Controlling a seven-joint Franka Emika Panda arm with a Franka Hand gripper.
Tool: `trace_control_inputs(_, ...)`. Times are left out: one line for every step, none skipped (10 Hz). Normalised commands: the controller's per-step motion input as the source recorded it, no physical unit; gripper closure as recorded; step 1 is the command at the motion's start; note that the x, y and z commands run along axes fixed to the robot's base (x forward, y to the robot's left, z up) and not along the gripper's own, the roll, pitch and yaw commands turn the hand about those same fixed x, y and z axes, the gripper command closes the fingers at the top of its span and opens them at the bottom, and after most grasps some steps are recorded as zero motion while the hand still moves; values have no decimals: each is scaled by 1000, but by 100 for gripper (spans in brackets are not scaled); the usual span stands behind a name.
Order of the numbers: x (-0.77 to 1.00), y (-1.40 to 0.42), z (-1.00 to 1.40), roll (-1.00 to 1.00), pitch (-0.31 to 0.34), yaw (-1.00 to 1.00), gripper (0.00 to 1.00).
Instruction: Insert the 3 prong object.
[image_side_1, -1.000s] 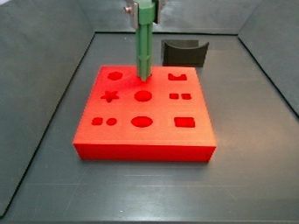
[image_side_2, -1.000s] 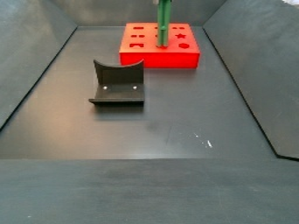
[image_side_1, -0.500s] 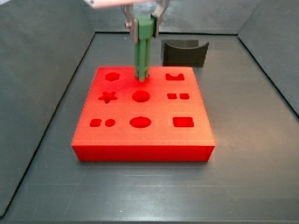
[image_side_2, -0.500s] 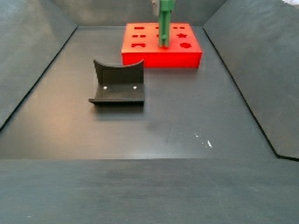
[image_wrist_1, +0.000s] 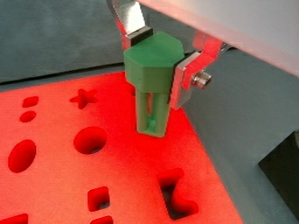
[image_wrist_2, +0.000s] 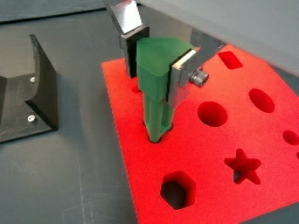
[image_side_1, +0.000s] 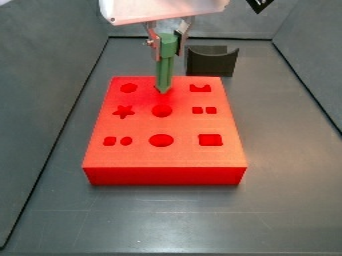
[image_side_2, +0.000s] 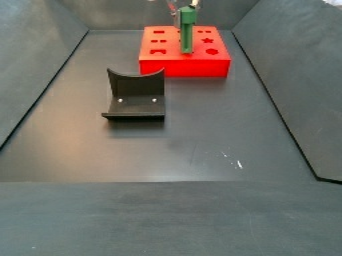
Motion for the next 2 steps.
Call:
trace_control_inputs(0,0,0,4,0,0,100)
trace_control_inputs(0,0,0,0,0,0,100)
